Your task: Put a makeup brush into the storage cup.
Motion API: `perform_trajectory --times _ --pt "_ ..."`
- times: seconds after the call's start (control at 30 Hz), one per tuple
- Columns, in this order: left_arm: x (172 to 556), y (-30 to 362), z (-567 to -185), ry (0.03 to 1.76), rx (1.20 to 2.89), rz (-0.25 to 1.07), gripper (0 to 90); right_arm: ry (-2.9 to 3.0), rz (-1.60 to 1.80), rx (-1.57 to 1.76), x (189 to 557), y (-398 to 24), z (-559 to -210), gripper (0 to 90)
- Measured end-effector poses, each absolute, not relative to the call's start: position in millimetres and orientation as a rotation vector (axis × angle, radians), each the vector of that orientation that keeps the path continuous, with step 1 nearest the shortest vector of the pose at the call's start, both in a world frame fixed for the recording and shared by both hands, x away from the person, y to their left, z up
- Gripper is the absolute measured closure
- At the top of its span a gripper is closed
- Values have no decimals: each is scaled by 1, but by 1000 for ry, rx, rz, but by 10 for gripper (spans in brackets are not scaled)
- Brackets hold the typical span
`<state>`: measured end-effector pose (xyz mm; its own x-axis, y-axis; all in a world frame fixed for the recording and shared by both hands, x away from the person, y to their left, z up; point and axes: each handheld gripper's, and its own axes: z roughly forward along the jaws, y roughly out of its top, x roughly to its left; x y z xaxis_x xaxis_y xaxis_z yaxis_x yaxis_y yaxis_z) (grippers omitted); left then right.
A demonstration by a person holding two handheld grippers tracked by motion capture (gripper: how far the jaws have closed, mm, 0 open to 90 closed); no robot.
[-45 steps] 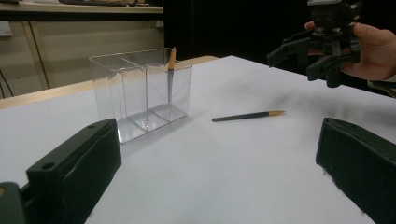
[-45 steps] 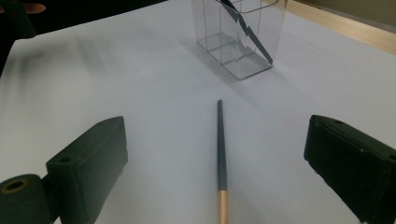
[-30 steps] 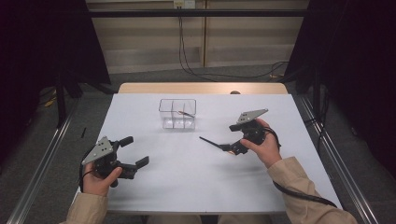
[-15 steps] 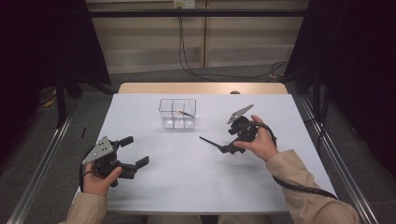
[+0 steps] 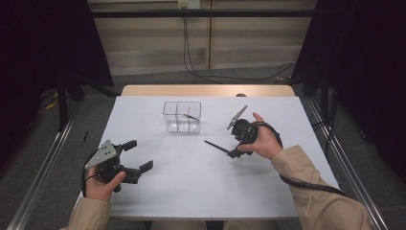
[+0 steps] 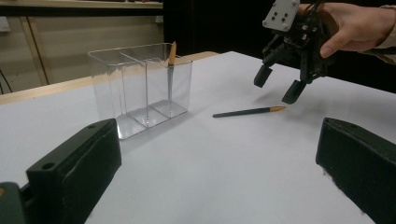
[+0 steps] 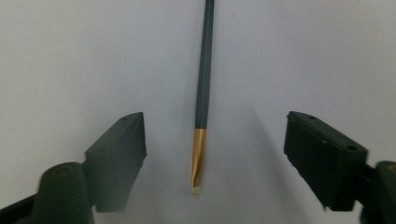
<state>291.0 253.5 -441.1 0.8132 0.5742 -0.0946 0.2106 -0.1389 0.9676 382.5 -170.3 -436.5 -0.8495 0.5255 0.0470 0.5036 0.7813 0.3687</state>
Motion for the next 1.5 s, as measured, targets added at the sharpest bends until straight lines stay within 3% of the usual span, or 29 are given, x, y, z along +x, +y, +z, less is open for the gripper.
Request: perform_trajectory --times 0.67,1.13,1.43,1.5 --pt "292 254 -442 620 1708 346 0 2970 441 856 392 -163 -444 501" --pt "293 252 -443 620 1728 350 0 2986 411 795 391 -159 -452 627" --pt "292 251 -444 620 1738 354 0 3018 357 716 387 -153 -451 837" --pt "292 250 -444 614 1743 352 0 3017 360 719 387 -153 -451 839"
